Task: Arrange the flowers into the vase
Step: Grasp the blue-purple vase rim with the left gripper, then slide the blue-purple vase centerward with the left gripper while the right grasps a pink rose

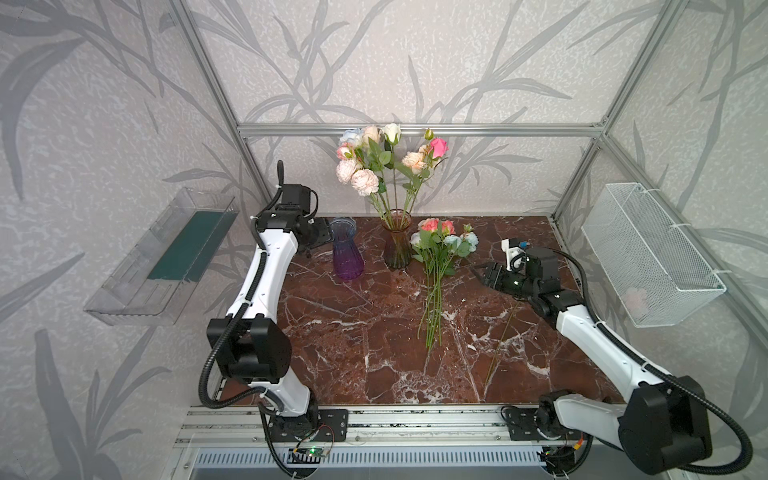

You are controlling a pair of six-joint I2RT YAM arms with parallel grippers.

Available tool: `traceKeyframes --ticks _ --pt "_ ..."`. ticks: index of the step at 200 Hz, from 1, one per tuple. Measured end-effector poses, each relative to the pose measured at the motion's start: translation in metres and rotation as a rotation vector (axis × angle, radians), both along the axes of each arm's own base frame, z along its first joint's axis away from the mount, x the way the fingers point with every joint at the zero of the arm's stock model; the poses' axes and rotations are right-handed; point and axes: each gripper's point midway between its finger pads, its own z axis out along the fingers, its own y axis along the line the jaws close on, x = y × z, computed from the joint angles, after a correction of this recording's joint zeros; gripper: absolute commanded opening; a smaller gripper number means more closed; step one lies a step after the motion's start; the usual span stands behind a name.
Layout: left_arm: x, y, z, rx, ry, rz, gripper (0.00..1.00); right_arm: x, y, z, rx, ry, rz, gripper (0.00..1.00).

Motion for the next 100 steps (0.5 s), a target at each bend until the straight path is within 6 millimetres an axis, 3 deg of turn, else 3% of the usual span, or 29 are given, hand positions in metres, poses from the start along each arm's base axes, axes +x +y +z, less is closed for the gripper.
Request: traceKeyframes --ticks 61,100 --pt "0.025 0.005 -0.033 -0.022 0.055 -0.003 0.57 0.000 0.000 -0.001 -0.001 0.001 -0.002 0.60" --pt "0.034 0.011 -0.038 -0.068 0.052 -0.005 0.50 0.000 -0.001 -0.002 -0.002 0.004 -0.003 0.60"
